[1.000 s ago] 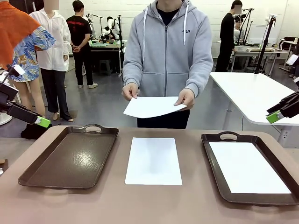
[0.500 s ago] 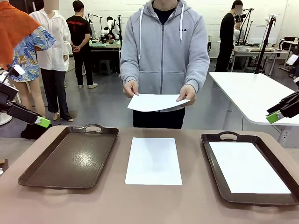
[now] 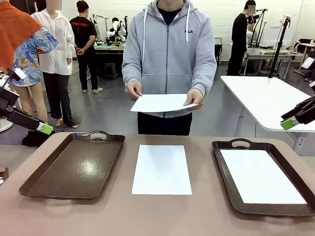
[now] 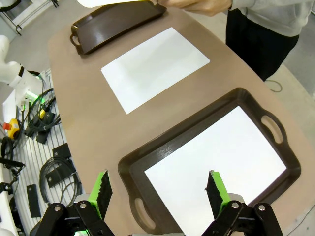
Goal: Sort the A4 documents.
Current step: Receive the A4 Paper.
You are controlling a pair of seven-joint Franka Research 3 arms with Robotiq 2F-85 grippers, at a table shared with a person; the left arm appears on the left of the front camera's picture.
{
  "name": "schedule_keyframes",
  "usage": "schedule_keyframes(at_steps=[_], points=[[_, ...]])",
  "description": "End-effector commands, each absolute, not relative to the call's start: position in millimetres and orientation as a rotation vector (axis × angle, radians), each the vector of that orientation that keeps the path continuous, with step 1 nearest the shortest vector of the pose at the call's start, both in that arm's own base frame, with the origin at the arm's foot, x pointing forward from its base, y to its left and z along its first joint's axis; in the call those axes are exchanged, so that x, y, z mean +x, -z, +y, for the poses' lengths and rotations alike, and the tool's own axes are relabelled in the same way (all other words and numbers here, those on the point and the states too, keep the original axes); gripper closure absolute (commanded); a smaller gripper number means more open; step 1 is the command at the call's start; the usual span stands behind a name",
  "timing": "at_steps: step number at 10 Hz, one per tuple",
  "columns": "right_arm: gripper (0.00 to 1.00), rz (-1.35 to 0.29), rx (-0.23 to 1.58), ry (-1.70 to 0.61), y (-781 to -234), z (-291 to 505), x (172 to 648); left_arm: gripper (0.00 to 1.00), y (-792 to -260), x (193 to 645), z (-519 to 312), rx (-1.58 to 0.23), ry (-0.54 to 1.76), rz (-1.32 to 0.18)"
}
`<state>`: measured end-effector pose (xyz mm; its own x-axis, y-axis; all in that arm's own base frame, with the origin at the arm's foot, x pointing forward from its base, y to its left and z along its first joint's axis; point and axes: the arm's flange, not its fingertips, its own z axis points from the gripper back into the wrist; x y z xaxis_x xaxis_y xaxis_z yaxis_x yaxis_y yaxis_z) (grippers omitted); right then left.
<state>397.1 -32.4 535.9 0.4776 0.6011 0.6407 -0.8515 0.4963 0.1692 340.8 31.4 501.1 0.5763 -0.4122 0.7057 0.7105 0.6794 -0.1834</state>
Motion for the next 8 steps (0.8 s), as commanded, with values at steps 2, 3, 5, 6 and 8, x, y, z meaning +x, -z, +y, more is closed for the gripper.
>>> schedule_keyframes(at_steps=[2, 3, 5, 6, 8], points=[[0.0, -0.55, 0.515, -0.938, -535.5, -32.4, 397.1, 0.0, -500.5, 341.5, 32.5, -0.501, 0.697, -0.692], [0.0, -0.55, 0.515, -0.938, -535.5, -32.4, 397.1, 0.0, -500.5, 341.5, 32.5, -0.501, 0.697, -0.692], [0.0, -0.55, 0.515, -0.938, -535.5, -32.4, 397.1, 0.0, -500.5, 341.5, 32.5, -0.501, 0.697, -0.692], [0.0, -0.55, 0.515, -0.938, -535.5, -32.4, 397.1, 0.0, -500.5, 341.5, 32.5, -0.501, 0.697, -0.692], [0.0, -0.55, 0.515, -0.938, -535.5, -32.4, 397.1, 0.0, -500.5, 341.5, 32.5, -0.501, 0.697, -0.692]])
